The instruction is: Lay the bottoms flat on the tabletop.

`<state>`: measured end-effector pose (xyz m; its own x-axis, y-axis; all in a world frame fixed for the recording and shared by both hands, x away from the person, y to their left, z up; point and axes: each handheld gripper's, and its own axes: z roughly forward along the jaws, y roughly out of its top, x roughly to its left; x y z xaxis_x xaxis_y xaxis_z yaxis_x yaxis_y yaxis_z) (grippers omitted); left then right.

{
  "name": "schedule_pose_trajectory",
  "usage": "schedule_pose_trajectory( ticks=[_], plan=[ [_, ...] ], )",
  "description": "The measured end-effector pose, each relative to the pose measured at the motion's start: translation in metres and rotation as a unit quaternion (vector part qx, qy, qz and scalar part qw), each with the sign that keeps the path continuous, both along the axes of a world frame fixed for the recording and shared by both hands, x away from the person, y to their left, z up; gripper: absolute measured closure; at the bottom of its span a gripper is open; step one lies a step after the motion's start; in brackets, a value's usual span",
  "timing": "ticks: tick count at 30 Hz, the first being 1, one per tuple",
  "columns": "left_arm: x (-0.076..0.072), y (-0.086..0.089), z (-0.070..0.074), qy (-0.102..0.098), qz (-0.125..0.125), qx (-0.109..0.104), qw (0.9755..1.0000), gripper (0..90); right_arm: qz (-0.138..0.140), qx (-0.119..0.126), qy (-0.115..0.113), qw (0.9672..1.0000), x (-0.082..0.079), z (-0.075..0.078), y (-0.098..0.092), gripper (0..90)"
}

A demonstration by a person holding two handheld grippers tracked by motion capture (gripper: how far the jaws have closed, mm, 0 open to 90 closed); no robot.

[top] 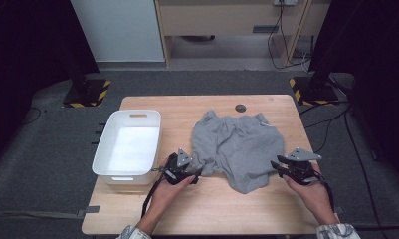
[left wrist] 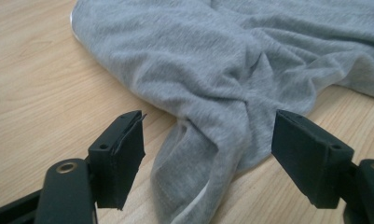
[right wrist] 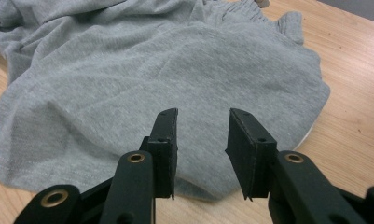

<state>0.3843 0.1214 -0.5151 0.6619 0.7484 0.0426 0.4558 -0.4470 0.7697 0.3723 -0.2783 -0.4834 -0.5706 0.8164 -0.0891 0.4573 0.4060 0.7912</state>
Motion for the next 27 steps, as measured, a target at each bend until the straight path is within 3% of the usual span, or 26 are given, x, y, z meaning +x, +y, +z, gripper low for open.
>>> schedule_pose_trajectory(
  ticks=[5, 9, 20, 27],
  plan=[
    [0.001, 0.001, -0.005, 0.003, 0.004, 0.009, 1.0000, 25.0, -0.006, 0.001, 0.006, 1.0000, -0.004, -0.004, -0.003, 63.6],
    [0.002, 0.000, -0.009, 0.012, 0.003, 0.017, 0.9998, 25.6, -0.002, -0.014, 0.012, 0.9998, -0.007, -0.007, -0.003, 63.9],
    [0.000, -0.007, -0.012, 0.006, 0.001, 0.033, 0.9994, 30.6, -0.014, -0.034, 0.021, 0.9991, -0.008, -0.014, -0.009, 69.1],
    [0.001, -0.008, -0.014, 0.010, 0.003, 0.041, 0.9991, 31.1, -0.012, -0.033, 0.028, 0.9990, -0.010, -0.015, -0.013, 72.5]
  ],
)
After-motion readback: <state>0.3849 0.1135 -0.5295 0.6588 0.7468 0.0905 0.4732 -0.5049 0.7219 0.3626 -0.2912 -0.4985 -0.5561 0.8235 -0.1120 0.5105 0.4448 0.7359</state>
